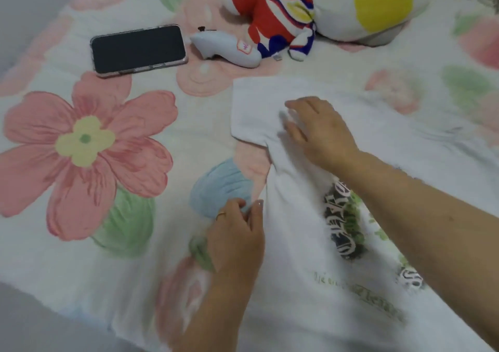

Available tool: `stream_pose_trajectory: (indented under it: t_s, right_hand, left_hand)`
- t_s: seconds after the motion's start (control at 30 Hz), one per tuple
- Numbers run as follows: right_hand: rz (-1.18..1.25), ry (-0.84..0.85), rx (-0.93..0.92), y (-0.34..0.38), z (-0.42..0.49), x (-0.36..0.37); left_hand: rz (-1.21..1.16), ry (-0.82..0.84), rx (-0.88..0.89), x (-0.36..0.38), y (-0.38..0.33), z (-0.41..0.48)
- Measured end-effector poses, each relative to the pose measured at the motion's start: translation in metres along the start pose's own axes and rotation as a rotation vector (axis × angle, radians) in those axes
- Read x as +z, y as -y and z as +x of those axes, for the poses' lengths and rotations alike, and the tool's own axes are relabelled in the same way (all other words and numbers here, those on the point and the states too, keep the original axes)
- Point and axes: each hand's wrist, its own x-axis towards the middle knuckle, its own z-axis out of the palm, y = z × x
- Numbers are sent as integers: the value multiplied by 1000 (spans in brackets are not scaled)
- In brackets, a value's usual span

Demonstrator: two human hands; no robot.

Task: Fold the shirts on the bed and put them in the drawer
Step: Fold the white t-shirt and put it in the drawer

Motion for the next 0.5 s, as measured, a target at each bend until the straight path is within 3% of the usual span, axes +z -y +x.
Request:
stream_pose_trajectory:
  t_s: [0.13,0.27,0.4,0.5]
  right_hand:
    - [-79,154,-71,19,86,12]
    - [-179,327,12,31,118,20]
    - [-12,300,-93,15,109,-14]
    - [71,263,-175,-17,70,-63]
  left_hand:
    - [-6,32,-41,-3,17,-11]
    - [-66,80,-7,-11,27,-21]
    - [-170,125,51,-21,29,-21]
    - [-143,136,224,-26,21,-30]
